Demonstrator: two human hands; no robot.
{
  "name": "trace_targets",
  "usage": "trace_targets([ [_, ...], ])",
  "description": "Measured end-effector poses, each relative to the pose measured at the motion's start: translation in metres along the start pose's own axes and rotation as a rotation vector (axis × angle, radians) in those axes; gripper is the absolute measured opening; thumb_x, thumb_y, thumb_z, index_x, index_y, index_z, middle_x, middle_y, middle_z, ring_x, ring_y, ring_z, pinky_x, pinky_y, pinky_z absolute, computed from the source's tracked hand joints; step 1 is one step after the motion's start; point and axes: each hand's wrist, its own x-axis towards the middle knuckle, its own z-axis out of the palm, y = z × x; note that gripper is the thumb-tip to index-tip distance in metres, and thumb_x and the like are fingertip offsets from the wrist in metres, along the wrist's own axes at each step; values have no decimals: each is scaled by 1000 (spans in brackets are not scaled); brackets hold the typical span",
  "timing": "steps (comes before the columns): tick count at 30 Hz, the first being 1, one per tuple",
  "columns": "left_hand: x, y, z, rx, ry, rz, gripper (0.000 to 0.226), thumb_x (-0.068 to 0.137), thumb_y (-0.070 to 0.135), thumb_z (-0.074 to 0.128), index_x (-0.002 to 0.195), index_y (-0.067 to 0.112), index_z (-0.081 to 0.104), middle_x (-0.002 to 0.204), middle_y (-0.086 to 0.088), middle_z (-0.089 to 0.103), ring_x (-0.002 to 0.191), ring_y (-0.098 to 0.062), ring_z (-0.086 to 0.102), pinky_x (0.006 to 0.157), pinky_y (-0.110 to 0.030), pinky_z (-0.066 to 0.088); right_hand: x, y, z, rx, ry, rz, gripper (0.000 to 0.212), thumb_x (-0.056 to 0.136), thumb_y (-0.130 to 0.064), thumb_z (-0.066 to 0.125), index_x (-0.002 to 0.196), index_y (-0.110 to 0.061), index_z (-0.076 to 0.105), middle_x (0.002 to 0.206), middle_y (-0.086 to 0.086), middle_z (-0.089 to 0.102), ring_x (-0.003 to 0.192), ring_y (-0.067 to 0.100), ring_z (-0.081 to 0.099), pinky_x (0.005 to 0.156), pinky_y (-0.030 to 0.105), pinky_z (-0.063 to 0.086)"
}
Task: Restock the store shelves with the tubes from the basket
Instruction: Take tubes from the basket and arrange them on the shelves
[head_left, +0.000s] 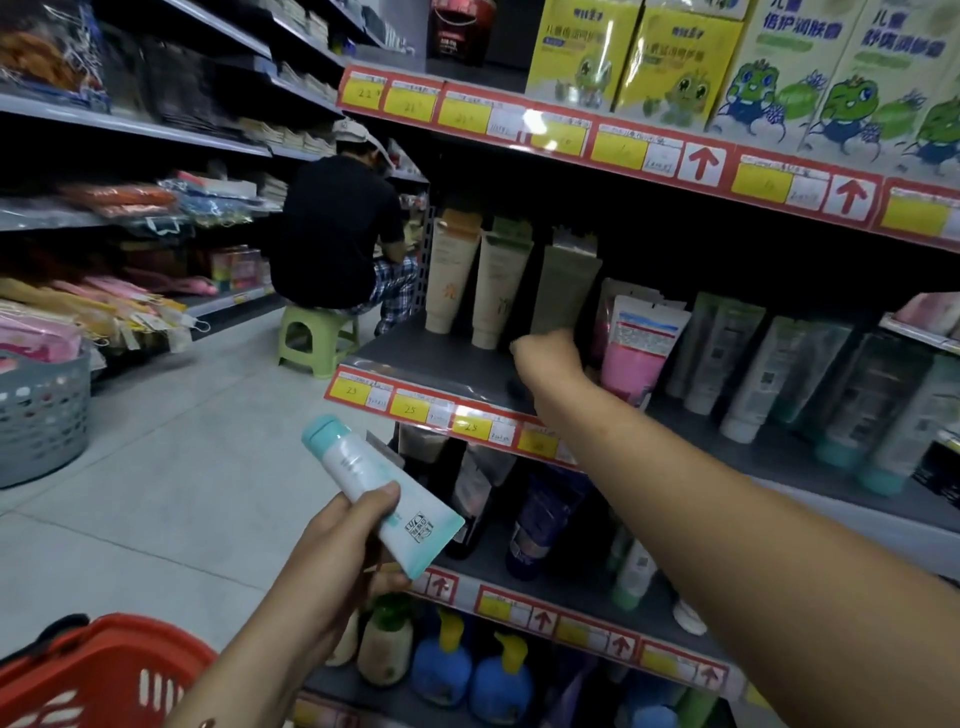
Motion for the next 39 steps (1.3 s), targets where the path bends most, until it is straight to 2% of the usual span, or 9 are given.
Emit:
trace_targets([
  [2, -3, -2, 4, 22, -12, -6, 24, 96, 29, 58, 115, 16, 64, 94, -12, 77, 73, -19, 72, 54, -31, 52, -43, 13, -9, -28, -61, -147, 76, 93, -18, 57, 155, -15, 14, 159, 3, 27, 138, 22, 36, 112, 34, 32],
  [4, -8, -5, 9, 35, -30, -12, 26, 94, 29, 61, 113, 14, 65, 87, -9, 76, 65, -15, 68, 51, -28, 50, -100, 38, -23, -39, -184, -307, 76, 94, -27, 59, 156, -26, 15, 159, -9, 24, 142, 9, 27, 115, 30, 27],
  [7, -17, -12, 17, 55, -68, -15, 31, 89, 33, 65, 112, 12, 66, 81, -8, 73, 62, -14, 63, 52, -26, 47, -142, 92, -34, -3, -454, -178, 54, 90, -33, 67, 140, -30, 48, 137, -11, 55, 121, 4, 54, 99, 26, 47],
  [10, -27, -24, 24, 109, -124, -7, 36, 87, 36, 66, 115, 13, 66, 94, -10, 77, 77, -24, 68, 61, -30, 47, -153, 131, -45, 210, -588, 93, 24, 90, -18, 69, 114, -19, 64, 100, 2, 75, 87, 21, 69, 71, 29, 57],
  [14, -32, -37, 34, 115, -132, -78, 48, 83, 48, 62, 120, 17, 63, 106, -4, 76, 91, -23, 71, 66, -31, 53, -147, 155, -68, 452, -580, 276, 15, 91, -5, 63, 104, -12, 67, 94, 6, 74, 78, 16, 68, 66, 26, 53],
  [21, -27, -59, 39, -32, -48, -225, 26, 95, 36, 57, 119, 24, 59, 80, -4, 66, 53, -11, 64, 48, -22, 51, -141, 173, -101, 637, -561, 540, 13, 94, -10, 54, 103, -9, 64, 91, 8, 69, 71, 14, 62, 53, 22, 48],
  [27, -32, -93, 72, -117, -53, -545, 37, 92, 41, 58, 91, 5, 65, 59, -8, 61, 36, -11, 54, 36, -16, 46, -143, 191, -125, 931, -723, 507, 41, 87, -36, 62, 120, -12, 60, 95, 8, 62, 85, 21, 66, 75, 30, 52],
  [32, -29, -114, 103, -122, -96, -744, 38, 88, 47, 62, 76, 12, 59, 50, -3, 50, 31, -12, 49, 32, -15, 42, -148, 209, -135, 664, -580, 306, 19, 91, -6, 62, 105, -19, 66, 91, 0, 68, 83, 12, 63, 75, 24, 50],
  [39, -52, -133, 139, 142, -272, -811, 61, 81, 69, 54, 58, 14, 64, 46, 0, 50, 31, -10, 45, 33, -12, 31, -156, 227, -152, 445, -382, 301, 26, 89, -15, 69, 115, -11, 66, 95, 3, 70, 71, 6, 63, 67, 18, 51],
])
